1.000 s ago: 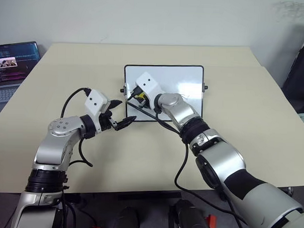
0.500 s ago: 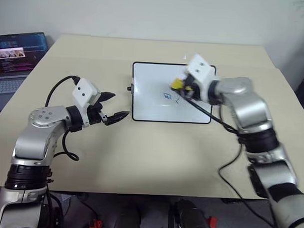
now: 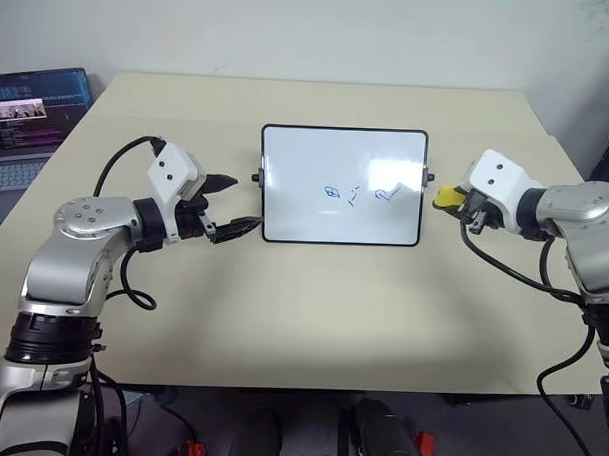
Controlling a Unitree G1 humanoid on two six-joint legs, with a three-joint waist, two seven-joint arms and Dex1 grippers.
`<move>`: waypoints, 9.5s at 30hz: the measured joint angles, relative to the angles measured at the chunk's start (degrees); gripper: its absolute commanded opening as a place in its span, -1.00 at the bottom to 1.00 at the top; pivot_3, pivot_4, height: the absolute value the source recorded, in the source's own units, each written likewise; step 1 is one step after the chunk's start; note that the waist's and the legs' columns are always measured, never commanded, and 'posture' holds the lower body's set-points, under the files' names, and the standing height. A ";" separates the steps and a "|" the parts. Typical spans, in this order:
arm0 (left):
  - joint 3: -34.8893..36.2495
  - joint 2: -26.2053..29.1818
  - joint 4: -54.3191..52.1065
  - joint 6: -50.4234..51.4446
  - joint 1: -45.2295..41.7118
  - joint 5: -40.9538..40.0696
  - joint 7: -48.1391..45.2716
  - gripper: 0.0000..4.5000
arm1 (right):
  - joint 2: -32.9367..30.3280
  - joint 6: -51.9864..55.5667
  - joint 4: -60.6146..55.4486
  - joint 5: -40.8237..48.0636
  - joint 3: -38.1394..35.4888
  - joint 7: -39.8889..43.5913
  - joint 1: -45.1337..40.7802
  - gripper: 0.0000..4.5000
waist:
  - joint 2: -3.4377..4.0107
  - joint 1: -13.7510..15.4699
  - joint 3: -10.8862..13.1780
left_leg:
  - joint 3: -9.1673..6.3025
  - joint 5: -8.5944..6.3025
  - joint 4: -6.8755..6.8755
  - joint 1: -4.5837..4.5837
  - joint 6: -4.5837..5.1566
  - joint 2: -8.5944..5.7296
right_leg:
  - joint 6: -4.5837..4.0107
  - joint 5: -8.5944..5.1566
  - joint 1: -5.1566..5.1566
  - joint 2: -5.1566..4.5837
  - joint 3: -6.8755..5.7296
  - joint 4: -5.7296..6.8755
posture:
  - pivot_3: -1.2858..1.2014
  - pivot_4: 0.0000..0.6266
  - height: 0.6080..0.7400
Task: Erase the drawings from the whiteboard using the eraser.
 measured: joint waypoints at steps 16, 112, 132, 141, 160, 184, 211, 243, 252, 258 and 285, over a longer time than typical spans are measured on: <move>-0.05 -1.15 0.96 -1.35 -1.03 0.47 0.16 1.00 | 0.82 -2.09 -1.15 3.35 -2.58 -0.66 -0.13 -0.51 | 0.00 0.31 0.00 | -0.02 0.00 0.02 -0.01 0.00 0.00 | -0.01 0.00 0.02 -0.01 -0.03 0.00 | 0.03 -0.52 1.00; -3.13 -9.68 -0.18 -3.36 0.49 2.29 3.87 1.00 | 35.38 -25.15 50.84 -18.07 13.66 -31.91 -25.55 -0.51 | -0.07 -0.05 -0.05 | -0.10 0.21 0.11 1.60 -0.01 -0.01 | 0.15 -0.17 1.31 0.08 0.04 0.74 | 0.03 -0.52 1.00; -3.22 -9.68 0.50 -3.50 0.28 2.34 3.76 1.00 | 32.08 -14.57 30.49 -17.03 17.15 -8.86 -12.17 -0.52 | -0.11 -0.18 -0.08 | -0.09 0.21 0.05 1.80 -0.02 0.03 | 0.20 -0.18 1.54 0.11 0.03 0.47 | 0.03 -0.52 1.00; -3.27 -9.76 0.53 -3.55 0.09 2.36 3.75 1.00 | 31.17 -12.92 36.66 -18.23 17.09 -15.48 -19.00 -0.52 | -0.10 -0.06 -0.07 | -0.08 0.39 0.05 1.79 0.04 0.03 | 0.11 -0.11 1.56 0.11 0.06 0.28 | 0.03 -0.52 1.00; -3.28 -9.75 0.53 -3.55 -0.03 2.59 3.75 1.00 | 28.08 -9.95 35.26 -20.38 16.96 -16.75 -21.12 -0.52 | -0.12 -0.05 -0.08 | -0.05 0.43 -0.20 1.76 0.08 0.00 | 0.30 -0.01 1.69 0.08 0.12 -0.06 | 0.03 -0.52 1.00; -3.41 -10.27 0.44 -3.44 0.36 2.71 3.90 1.00 | 30.34 -3.87 28.23 -22.56 19.38 -15.83 -16.79 -0.53 | -0.15 -0.30 -0.04 | -0.02 0.46 -0.18 1.70 -0.10 0.09 | 0.01 -0.19 1.50 0.13 0.12 -0.07 | 0.03 -0.52 1.00; 2.04 -2.56 -0.76 -0.78 -0.17 -0.78 0.34 1.00 | 8.59 3.32 1.42 -4.31 -0.29 0.20 -5.87 -0.53 | -0.05 0.79 0.19 | -0.12 -0.09 -0.38 -0.14 -0.25 0.05 | -0.14 -0.35 -0.09 0.02 -0.13 -0.22 | 0.03 -0.52 1.00; 2.03 -0.62 -0.56 -0.90 0.15 -0.61 0.05 1.00 | 3.66 -1.63 2.91 3.21 -7.60 -4.24 0.87 -0.53 | -0.04 0.84 0.23 | -0.12 -0.09 -0.16 -0.07 -0.24 0.03 | -0.16 -0.36 0.00 0.02 -0.13 -0.02 | 0.03 -0.52 1.00; 2.02 -0.56 -0.56 -0.91 0.15 -0.60 -0.02 1.00 | 3.64 -1.42 2.91 3.47 -7.53 -4.84 0.87 -0.54 | -0.03 0.85 0.23 | -0.12 -0.09 -0.08 -0.07 -0.24 0.03 | -0.16 -0.35 0.02 0.03 -0.13 0.04 | 0.03 -0.52 1.00; 1.54 -1.06 -0.56 -0.94 -0.07 -0.61 -0.17 1.00 | 6.61 -1.24 2.84 3.41 -5.26 -5.49 -0.21 -0.54 | -0.03 0.50 0.23 | -0.12 -0.09 -0.05 -0.01 -0.24 0.04 | -0.17 -0.35 0.05 0.03 -0.12 0.10 | 0.03 -0.52 1.00; -2.60 -4.33 -2.17 -0.22 0.21 -0.71 -1.13 1.00 | 22.62 -7.76 13.53 -10.13 8.86 -21.49 -0.97 -0.55 | -0.20 -0.03 0.10 | -0.13 -0.06 0.07 1.33 -0.22 0.02 | -0.15 -0.37 1.31 0.06 -0.07 0.44 | 0.03 -0.52 1.00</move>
